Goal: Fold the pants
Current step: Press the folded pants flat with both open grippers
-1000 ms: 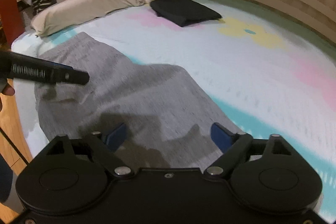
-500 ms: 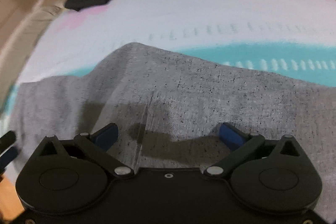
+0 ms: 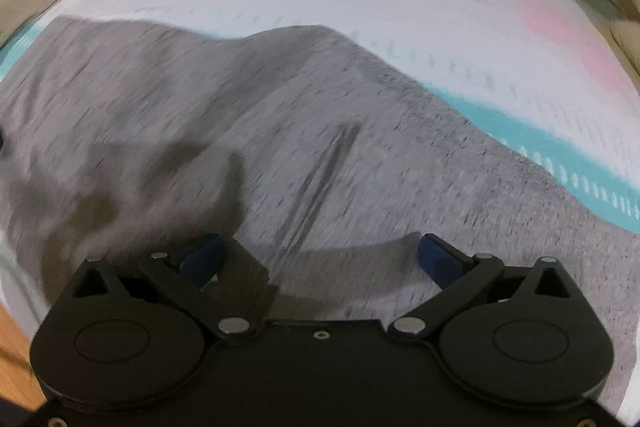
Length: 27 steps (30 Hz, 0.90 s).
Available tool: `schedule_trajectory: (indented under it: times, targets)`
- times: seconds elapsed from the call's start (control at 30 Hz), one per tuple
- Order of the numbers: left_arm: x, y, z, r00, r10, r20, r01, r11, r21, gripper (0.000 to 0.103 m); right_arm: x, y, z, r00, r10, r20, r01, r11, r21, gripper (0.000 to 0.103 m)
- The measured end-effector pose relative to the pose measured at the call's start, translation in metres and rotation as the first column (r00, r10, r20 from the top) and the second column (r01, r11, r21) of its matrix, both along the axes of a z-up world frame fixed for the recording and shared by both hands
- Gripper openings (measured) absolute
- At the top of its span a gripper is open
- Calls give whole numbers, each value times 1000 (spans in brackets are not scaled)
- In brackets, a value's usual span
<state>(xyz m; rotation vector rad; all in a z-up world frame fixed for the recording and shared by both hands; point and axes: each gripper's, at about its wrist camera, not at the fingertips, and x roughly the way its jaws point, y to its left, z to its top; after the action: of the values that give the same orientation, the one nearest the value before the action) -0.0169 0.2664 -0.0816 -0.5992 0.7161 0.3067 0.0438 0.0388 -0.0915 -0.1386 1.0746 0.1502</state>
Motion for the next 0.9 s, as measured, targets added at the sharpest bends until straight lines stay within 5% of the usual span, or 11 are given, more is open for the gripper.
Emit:
schedule_trajectory:
  times: [0.33,0.43,0.57,0.73,0.9]
  targets:
    - [5,12,-25,998,4,-65,-10,996,-91,50,-12,3,26,992,120,32,-121,992,23,101]
    - [9,12,-29,999,3,-44,-8,993,-115,53,-18,-15,38,996,59,71,-62,997,39,101]
    - [15,6,-31,1000,-23,-13,21,994,-111,73,-12,-48,42,996,-73,42,69,994,82,101]
    - [21,3,-36,1000,-17,25,19,994,-105,75,0,-84,27,972,-230,-40,233,969,84,102]
    - [24,8,-37,999,-4,36,9,989,-147,77,7,-103,3,953,-276,-125,287,955,77,103]
